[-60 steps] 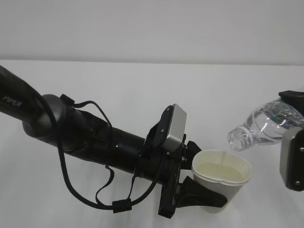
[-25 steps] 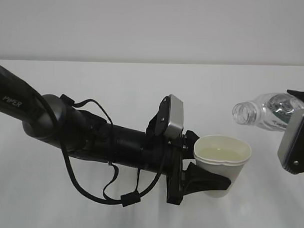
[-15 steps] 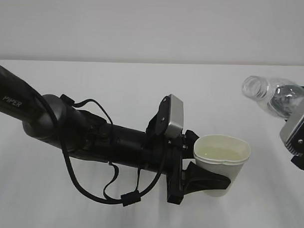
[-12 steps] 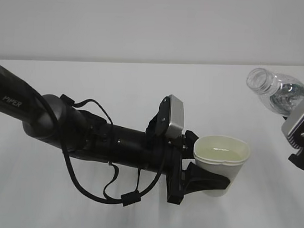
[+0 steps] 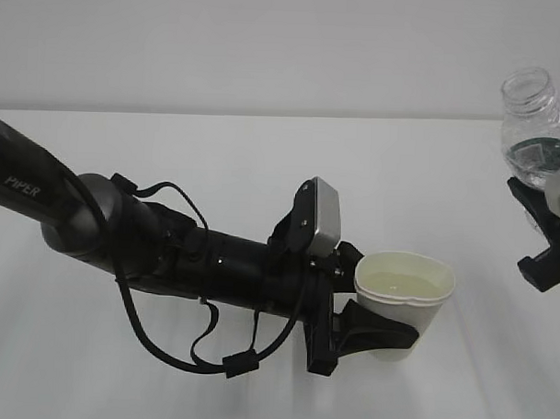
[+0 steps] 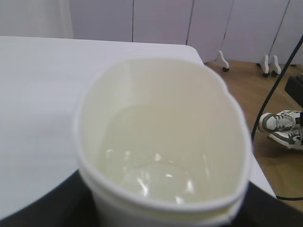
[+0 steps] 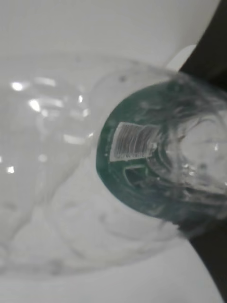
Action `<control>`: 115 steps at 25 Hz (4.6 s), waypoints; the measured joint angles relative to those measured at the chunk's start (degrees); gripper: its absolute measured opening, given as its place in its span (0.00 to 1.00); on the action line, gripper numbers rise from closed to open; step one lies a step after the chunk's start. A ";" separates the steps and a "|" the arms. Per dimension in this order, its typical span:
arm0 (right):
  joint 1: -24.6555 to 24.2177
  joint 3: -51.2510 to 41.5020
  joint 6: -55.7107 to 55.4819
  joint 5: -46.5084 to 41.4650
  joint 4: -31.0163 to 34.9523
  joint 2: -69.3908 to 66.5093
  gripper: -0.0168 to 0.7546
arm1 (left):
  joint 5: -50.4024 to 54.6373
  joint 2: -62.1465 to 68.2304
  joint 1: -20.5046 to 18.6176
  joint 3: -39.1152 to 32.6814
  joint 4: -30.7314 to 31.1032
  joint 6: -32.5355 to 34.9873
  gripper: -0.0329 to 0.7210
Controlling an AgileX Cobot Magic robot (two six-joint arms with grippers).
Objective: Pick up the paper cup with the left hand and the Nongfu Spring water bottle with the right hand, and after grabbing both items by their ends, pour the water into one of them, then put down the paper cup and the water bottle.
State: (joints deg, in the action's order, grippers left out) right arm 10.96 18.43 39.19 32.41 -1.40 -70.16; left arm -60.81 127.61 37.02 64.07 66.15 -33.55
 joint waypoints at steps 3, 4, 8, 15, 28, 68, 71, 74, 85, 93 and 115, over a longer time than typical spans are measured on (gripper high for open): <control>0.00 0.00 -4.57 0.25 0.00 0.00 0.46 | 0.00 0.00 0.00 0.00 0.00 0.00 0.61; 0.00 0.00 -5.85 0.56 -0.12 0.00 0.46 | 0.00 0.00 0.00 0.00 0.00 0.00 0.61; 0.00 -0.10 -11.28 2.85 -0.44 0.00 0.46 | 0.00 0.00 0.00 0.00 0.00 0.00 0.61; 0.00 -2.90 -20.17 12.11 -0.58 0.00 0.46 | 0.00 0.00 0.00 0.00 0.00 0.00 0.61; 0.00 -5.97 -26.33 22.29 0.11 -3.97 0.46 | 0.00 0.00 0.00 0.00 0.00 0.00 0.61; 0.00 4.20 -33.49 31.89 0.37 -34.58 0.46 | 1.61 0.00 0.00 0.00 -0.10 0.00 0.61; 0.00 5.43 -33.59 31.89 0.37 -36.22 0.46 | 1.61 0.00 0.00 0.00 -0.10 0.00 0.61; 0.00 6.54 -33.72 31.89 0.37 -37.73 0.46 | 1.61 0.00 0.00 0.00 -0.10 0.00 0.61; 0.00 11.77 -33.72 31.92 0.41 -43.72 0.46 | 1.61 0.00 0.00 0.00 -0.10 0.00 0.61; 0.00 14.14 -34.81 32.01 0.50 -46.32 0.46 | 1.61 0.00 0.00 0.00 -0.10 0.00 0.61; 0.00 20.99 -38.43 32.01 0.75 -53.73 0.46 | 1.61 0.00 0.00 0.00 -0.33 0.00 0.61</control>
State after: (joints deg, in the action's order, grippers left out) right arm 10.96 39.42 0.76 64.43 -0.66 -123.89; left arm -59.20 127.61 37.02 64.07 65.82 -33.55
